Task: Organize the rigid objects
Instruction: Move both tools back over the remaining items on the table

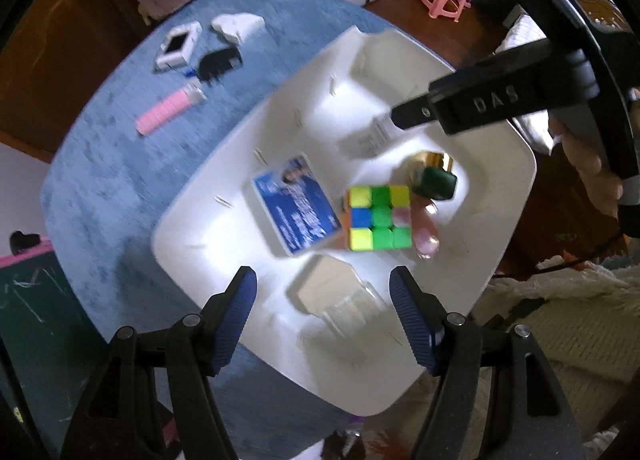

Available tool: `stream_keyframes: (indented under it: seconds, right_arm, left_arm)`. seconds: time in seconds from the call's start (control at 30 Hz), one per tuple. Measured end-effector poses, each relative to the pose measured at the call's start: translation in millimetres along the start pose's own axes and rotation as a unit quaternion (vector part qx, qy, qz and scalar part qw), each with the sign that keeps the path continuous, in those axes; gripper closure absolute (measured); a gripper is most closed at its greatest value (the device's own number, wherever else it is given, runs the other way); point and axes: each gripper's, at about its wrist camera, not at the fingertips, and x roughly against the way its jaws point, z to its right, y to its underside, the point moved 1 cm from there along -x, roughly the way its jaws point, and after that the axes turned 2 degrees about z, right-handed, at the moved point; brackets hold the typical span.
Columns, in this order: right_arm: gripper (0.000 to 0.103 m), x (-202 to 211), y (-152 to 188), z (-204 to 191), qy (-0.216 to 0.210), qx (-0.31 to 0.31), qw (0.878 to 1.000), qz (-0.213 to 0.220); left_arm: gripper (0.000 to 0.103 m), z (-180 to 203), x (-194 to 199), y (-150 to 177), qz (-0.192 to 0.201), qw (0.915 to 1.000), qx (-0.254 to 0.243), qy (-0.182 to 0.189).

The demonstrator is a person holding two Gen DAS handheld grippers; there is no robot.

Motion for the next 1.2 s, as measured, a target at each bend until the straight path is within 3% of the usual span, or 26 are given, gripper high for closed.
stream_keyframes:
  seconds: [0.27, 0.5, 0.77, 1.0, 1.2]
  right_arm:
    - [0.045, 21, -21, 0, -0.001, 0.018, 1.0, 0.022]
    - [0.045, 47, -61, 1, 0.013, 0.036, 0.998, 0.055]
    - [0.045, 69, -122, 0, 0.032, 0.057, 0.993, 0.099]
    - [0.036, 57, -185, -2, 0.03, 0.063, 0.99, 0.125]
    - [0.036, -5, -230, 0, 0.041, 0.071, 0.993, 0.082]
  left_arm:
    - [0.031, -12, 20, -24, 0.024, 0.9983, -0.026, -0.046]
    - [0.031, -38, 38, -61, 0.056, 0.993, -0.046, -0.093]
    - [0.031, -92, 44, -106, 0.088, 0.9916, -0.016, -0.093]
    - [0.031, -127, 15, -136, 0.116, 0.9859, -0.016, -0.12]
    - [0.031, -154, -57, -147, 0.065, 0.9907, -0.03, -0.115]
